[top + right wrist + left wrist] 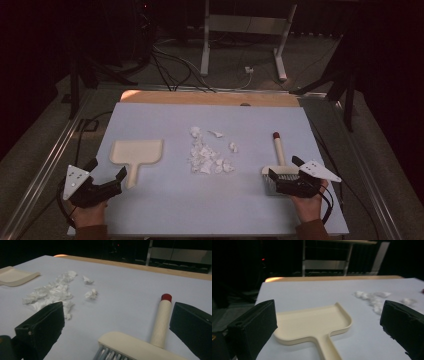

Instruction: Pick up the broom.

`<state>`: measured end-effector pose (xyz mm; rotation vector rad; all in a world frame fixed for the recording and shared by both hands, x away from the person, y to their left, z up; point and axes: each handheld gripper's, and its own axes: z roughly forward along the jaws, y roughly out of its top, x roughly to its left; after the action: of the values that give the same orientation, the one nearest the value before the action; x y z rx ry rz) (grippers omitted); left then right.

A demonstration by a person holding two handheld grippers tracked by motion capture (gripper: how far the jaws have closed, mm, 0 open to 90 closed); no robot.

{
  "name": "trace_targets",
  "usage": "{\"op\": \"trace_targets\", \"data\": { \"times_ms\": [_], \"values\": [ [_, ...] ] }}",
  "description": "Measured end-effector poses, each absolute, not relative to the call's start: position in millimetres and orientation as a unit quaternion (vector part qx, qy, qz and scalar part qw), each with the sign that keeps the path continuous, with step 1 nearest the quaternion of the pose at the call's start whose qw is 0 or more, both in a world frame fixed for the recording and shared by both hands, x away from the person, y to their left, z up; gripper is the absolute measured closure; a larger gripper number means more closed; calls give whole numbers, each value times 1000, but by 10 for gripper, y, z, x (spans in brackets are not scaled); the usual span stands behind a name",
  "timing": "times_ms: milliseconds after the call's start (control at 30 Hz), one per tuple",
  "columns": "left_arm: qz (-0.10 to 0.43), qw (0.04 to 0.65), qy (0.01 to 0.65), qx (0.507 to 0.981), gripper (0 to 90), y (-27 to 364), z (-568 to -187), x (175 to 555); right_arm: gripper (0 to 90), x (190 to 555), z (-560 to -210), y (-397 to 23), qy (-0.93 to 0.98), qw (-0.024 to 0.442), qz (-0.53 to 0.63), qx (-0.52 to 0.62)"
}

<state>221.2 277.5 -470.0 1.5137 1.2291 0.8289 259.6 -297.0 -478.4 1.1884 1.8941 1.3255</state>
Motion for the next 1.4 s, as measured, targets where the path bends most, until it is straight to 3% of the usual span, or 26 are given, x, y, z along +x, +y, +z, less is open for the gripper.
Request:
{"op": "trace_targets", "data": {
  "times_ms": [600,1000,1400],
  "values": [
    [338,466,526,626,9,2737,-4752,2255,0,2649,-4487,-2912,708,264,468,458],
    [339,461,528,628,9,2722,-4807,2266,0,3016,-4250,-2971,708,265,445,480],
    [341,461,533,622,9,2728,-4828,2259,0,3452,-4231,-3015,714,269,401,506]
  ]
}}
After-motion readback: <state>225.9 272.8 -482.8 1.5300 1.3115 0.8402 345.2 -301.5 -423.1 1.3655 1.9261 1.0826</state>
